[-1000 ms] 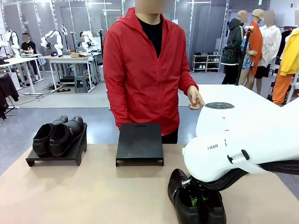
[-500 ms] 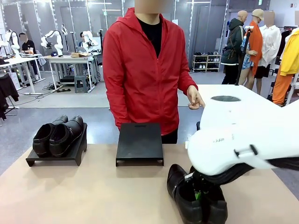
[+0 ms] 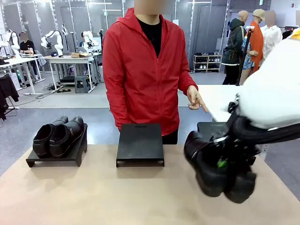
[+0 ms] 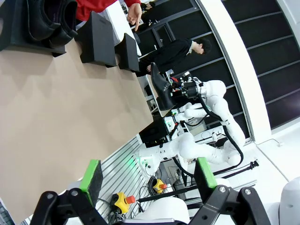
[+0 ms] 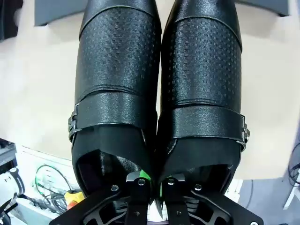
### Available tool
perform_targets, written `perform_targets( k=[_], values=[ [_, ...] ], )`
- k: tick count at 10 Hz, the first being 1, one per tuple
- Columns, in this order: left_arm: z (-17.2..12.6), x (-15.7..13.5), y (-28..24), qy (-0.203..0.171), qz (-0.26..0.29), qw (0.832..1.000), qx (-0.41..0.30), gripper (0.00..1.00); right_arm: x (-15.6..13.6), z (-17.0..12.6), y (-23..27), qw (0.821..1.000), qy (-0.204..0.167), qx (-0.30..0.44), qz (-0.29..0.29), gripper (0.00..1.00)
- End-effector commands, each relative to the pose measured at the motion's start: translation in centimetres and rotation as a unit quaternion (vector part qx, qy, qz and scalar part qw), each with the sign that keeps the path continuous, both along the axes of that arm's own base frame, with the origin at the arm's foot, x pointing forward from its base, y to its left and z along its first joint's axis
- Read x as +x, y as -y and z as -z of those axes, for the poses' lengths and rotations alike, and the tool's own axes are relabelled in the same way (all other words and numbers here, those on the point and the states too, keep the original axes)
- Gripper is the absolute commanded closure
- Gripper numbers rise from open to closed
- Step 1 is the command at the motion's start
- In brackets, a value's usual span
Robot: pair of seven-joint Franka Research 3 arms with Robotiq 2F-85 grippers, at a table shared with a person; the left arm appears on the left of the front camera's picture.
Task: Place the shoes on the stand as instructed by the person.
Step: Pick up another pair of Shoes and place it on the Shoes Stand indicated by the person.
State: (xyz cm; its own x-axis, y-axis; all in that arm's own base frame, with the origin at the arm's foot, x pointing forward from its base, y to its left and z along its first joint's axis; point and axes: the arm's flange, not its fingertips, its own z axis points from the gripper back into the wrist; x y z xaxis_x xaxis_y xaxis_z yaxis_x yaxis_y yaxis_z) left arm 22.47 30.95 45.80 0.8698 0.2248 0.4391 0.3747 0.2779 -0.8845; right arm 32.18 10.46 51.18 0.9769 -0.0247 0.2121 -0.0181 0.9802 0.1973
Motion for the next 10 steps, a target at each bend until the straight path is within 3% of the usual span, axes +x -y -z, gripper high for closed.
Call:
perform_targets(
  k=[1, 5, 7, 10],
  values=[
    [-0.1, -0.3, 0.2, 0.013, 0.005, 1.000, -0.001, 0.00, 0.4, -2.8, 2.6, 0.999, 0.027, -0.034, 0.005, 1.00],
    [-0.1, -0.3, 0.2, 0.013, 0.005, 1.000, -0.001, 0.00, 1.4, -5.3, 7.8, 0.995, 0.055, -0.083, 0.030, 1.00],
    [-0.1, -0.3, 0.2, 0.013, 0.005, 1.000, -0.001, 0.00, 1.2, -4.8, 7.9, 0.996, 0.052, -0.066, 0.014, 1.00],
    [-0.1, -0.3, 0.2, 0.013, 0.005, 1.000, -0.001, 0.00, 1.0, -4.5, 7.8, 0.995, 0.042, -0.081, 0.035, 1.00]
  ],
)
